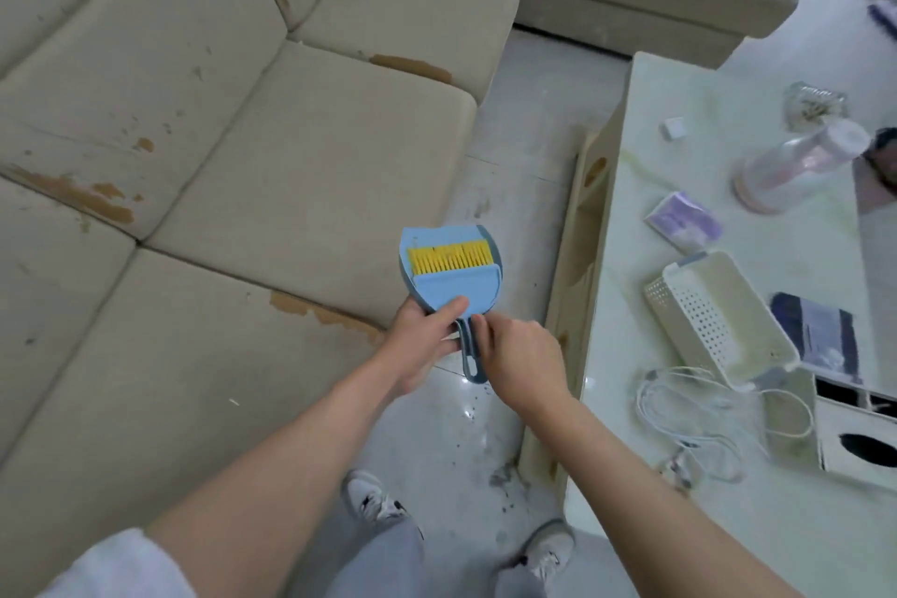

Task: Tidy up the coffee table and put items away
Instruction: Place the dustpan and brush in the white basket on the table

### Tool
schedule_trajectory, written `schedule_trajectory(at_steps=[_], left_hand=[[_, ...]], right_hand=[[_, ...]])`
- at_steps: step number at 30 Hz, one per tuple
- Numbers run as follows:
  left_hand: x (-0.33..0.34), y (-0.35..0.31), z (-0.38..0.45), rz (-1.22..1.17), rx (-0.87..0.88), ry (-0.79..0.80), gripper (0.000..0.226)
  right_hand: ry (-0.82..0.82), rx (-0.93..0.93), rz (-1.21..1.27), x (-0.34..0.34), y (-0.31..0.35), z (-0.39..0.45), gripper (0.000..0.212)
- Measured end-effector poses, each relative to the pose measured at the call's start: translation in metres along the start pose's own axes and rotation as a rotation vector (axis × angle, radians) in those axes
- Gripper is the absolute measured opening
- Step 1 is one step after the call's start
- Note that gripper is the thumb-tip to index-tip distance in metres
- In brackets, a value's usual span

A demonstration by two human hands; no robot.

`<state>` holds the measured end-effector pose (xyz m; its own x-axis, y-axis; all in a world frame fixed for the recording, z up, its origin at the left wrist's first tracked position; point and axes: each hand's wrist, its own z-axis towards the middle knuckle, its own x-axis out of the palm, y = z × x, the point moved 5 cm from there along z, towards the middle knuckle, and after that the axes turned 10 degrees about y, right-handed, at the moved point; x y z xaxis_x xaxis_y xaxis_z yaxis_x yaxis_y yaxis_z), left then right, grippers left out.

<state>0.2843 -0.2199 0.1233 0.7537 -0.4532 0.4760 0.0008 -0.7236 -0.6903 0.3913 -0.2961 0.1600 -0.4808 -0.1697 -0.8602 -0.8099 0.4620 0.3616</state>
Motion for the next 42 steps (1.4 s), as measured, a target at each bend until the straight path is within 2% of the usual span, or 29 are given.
schedule_trajectory(at_steps=[1,3,5,7,10,12,15,19,23,26,29,31,34,38,42], left_hand=[[0.01,0.008,0.003,-0.042,-0.004,-0.015,0.03],[0.032,0.023,0.008,-0.13,-0.005,-0.049,0.03],[0.058,0.04,0.014,-0.164,-0.016,-0.054,0.031],[0.085,0.055,0.019,-0.167,-0.026,-0.057,0.031],[0.126,0.08,0.026,-0.141,-0.055,-0.036,0.03],[0.159,0.102,0.034,-0.044,-0.098,-0.009,0.025],[0.196,0.132,0.044,0.101,-0.171,0.044,0.027],[0.246,0.167,0.055,0.174,-0.279,0.099,0.031],[0.294,0.177,0.067,0.302,-0.326,0.165,0.029],[0.32,0.172,0.089,0.415,-0.318,0.15,0.035],[0.334,0.167,0.12,0.478,-0.34,0.147,0.05],[0.336,0.165,0.144,0.559,-0.353,0.148,0.057],[0.329,0.16,0.187,0.671,-0.353,0.108,0.048],[0.31,0.147,0.261,0.891,-0.276,0.027,0.036],[0.303,0.132,0.314,1.092,-0.214,0.028,0.041]], right_hand=[[0.032,-0.004,0.11,0.0,-0.016,-0.007,0.037],[0.157,0.029,0.516,0.0,-0.048,-0.023,0.025],[0.272,0.083,0.931,-0.001,-0.078,-0.04,0.031],[0.293,0.126,1.081,-0.007,-0.106,-0.055,0.033],[0.233,0.227,1.097,-0.012,-0.149,-0.073,0.026],[0.194,0.292,1.079,-0.012,-0.186,-0.088,0.031],[0.192,0.309,1.094,-0.01,-0.234,-0.109,0.031],[0.23,0.344,1.149,-0.014,-0.294,-0.138,0.033],[0.265,0.365,1.154,-0.03,-0.336,-0.15,0.022],[0.165,0.457,1.212,-0.043,-0.365,-0.138,0.022],[0.048,0.603,1.255,-0.047,-0.39,-0.118,0.02],[-0.016,0.69,1.208,-0.043,-0.41,-0.102,0.026],[-0.052,0.819,1.193,-0.029,-0.437,-0.081,0.027],[-0.071,0.891,1.184,-0.014,-0.464,-0.042,0.031],[-0.096,0.941,1.149,-0.002,-0.479,-0.002,0.029]])
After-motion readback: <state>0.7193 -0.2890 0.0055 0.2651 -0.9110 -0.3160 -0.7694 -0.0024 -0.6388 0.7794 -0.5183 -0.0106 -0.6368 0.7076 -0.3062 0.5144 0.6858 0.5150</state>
